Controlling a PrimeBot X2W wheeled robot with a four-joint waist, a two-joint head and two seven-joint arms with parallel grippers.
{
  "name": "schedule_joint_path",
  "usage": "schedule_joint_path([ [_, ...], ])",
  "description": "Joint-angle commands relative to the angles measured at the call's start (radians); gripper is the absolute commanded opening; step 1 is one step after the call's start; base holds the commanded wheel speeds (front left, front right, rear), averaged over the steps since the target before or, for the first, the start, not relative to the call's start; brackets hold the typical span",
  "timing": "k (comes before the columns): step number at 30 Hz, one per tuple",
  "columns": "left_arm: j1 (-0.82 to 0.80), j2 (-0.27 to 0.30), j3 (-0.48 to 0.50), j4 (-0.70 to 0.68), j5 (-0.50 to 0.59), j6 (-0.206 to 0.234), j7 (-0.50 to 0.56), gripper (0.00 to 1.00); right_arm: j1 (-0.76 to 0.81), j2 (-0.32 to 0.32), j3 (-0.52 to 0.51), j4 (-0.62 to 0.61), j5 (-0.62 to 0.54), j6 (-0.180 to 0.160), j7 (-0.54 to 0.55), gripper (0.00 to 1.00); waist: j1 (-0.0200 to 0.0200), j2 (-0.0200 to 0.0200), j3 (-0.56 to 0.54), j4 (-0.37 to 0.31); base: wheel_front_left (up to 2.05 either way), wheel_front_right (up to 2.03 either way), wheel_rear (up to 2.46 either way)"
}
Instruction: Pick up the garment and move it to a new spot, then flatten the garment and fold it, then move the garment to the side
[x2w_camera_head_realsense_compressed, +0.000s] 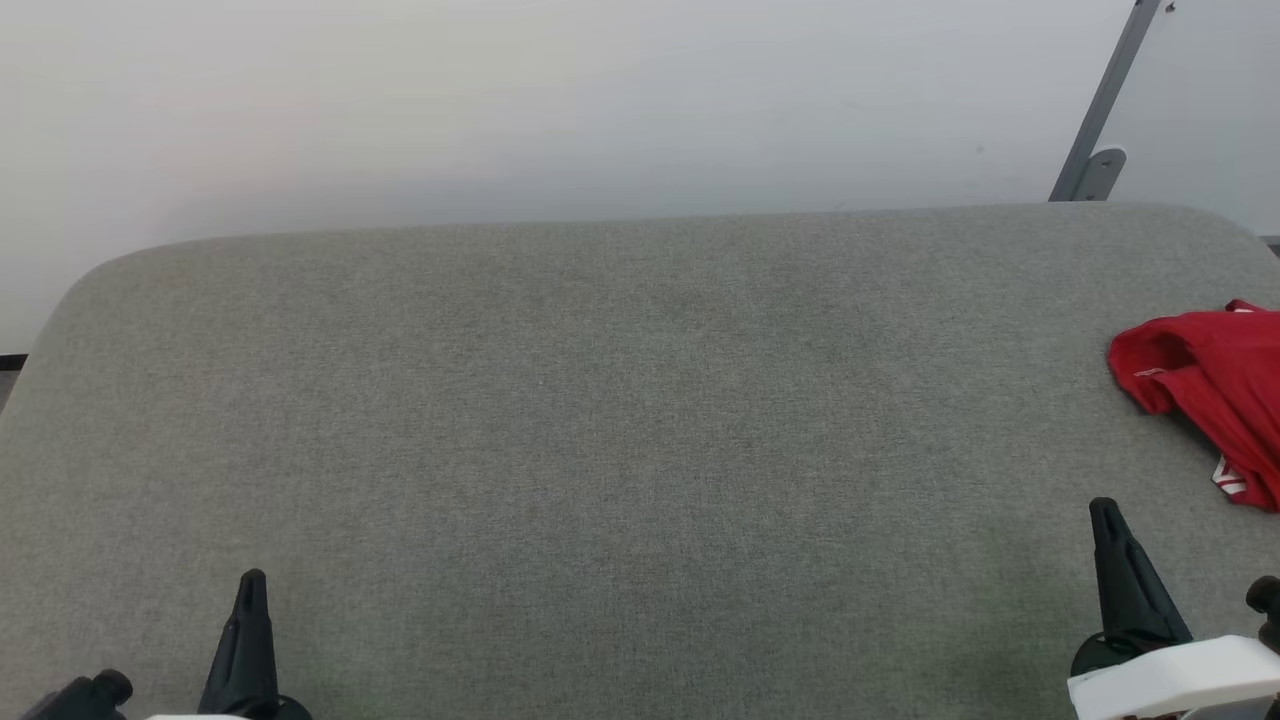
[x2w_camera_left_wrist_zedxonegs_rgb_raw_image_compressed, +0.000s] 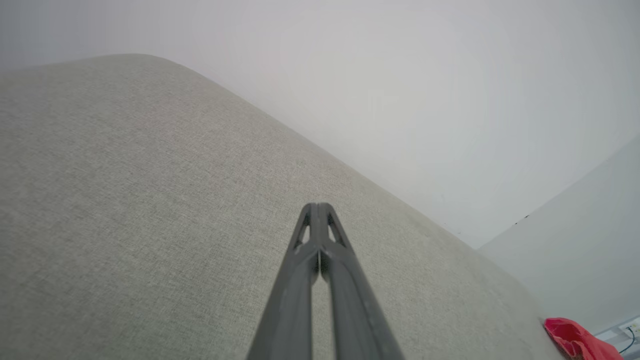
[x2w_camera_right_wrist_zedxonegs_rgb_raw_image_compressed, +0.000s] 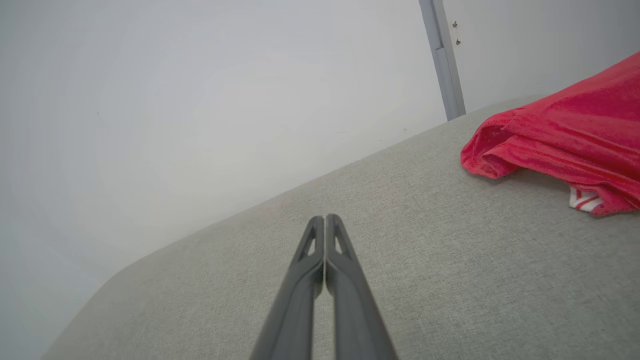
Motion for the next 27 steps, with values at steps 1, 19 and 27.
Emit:
schedule_joint_path([
  [1, -0.03, 0.005, 0.003, -0.008, -0.037, -0.001, 0.008, 0.0, -0.026, 0.0, -0.005, -0.009, 0.038, 0.0, 0.009, 0.0, 0.0, -0.0001, 0.0, 0.0, 0.0, 0.0, 0.0],
  [19, -0.088, -0.012, 0.005, 0.024, -0.261, -0.002, 0.072, 0.0, -0.067, 0.029, -0.018, 0.021, 0.278, 0.0, 0.072, 0.0, 0.0, -0.0001, 0.001, 0.003, 0.0, 0.0, 0.0],
  [27, -0.107, -0.018, 0.006, 0.036, -0.335, -0.002, 0.094, 0.0, -0.08, 0.038, -0.022, 0.032, 0.36, 0.0, 0.094, 0.0, 0.0, -0.0001, 0.001, 0.005, 0.0, 0.0, 0.0],
])
